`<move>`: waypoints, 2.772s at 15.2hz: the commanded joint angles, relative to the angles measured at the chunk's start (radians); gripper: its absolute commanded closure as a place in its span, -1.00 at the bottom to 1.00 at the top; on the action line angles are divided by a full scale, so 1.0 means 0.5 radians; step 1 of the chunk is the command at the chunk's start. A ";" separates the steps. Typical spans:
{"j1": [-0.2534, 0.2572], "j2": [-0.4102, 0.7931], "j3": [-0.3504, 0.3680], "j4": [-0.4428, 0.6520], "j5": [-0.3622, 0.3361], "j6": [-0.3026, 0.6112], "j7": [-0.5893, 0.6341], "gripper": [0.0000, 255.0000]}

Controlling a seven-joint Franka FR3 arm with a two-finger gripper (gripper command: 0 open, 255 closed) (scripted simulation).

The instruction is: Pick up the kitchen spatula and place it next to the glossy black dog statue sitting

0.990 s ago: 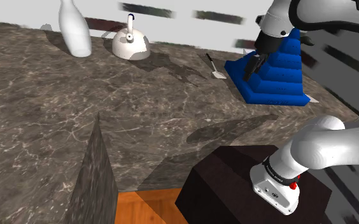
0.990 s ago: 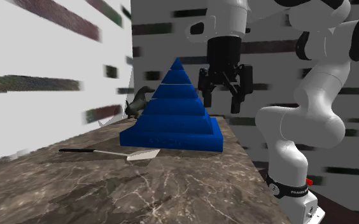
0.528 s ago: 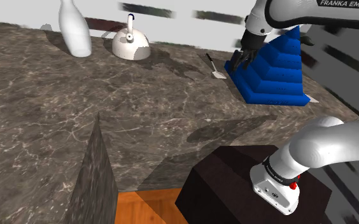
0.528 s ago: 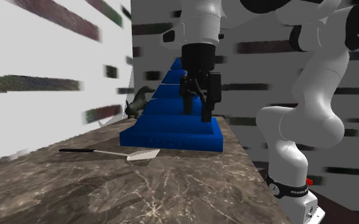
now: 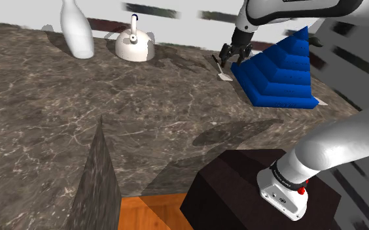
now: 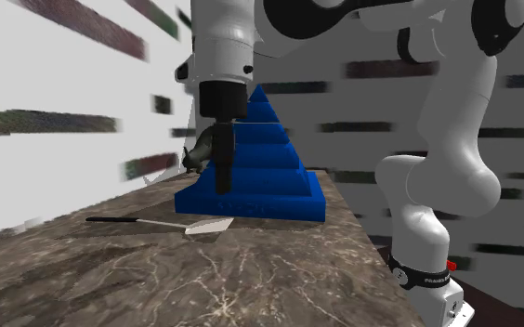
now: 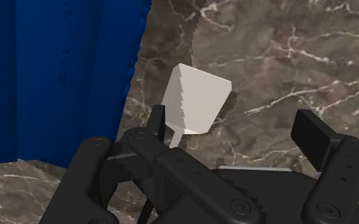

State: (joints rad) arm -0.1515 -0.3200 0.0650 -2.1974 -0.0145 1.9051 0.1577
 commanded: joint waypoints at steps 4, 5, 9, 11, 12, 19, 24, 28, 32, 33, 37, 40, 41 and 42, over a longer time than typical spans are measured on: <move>-0.081 0.335 -0.032 0.259 -0.017 0.107 0.198 -1.00; -0.095 0.401 -0.042 0.316 -0.020 0.122 0.235 -1.00; -0.149 0.660 -0.087 0.557 -0.023 0.165 0.373 -1.00; -0.163 0.732 -0.102 0.629 -0.022 0.172 0.410 -1.00; -0.163 0.739 -0.103 0.610 -0.022 0.198 0.411 -1.00; -0.165 0.794 -0.104 0.500 -0.025 0.363 0.412 -1.00; -0.165 0.794 -0.104 0.501 -0.025 0.363 0.412 -1.00; -0.165 0.794 -0.104 0.501 -0.025 0.363 0.412 1.00; -0.165 0.794 -0.104 0.501 -0.025 0.363 0.412 1.00; -0.165 0.794 -0.104 0.501 -0.025 0.363 0.412 1.00; -0.164 0.787 -0.104 0.518 -0.024 0.337 0.412 1.00; -0.164 0.766 -0.104 0.575 -0.023 0.260 0.410 1.00; -0.164 0.760 -0.104 0.595 -0.022 0.235 0.409 1.00; -0.164 0.755 -0.104 0.615 -0.022 0.209 0.408 1.00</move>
State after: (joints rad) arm -0.2344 0.0645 0.0123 -1.8961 -0.0259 2.0233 0.3610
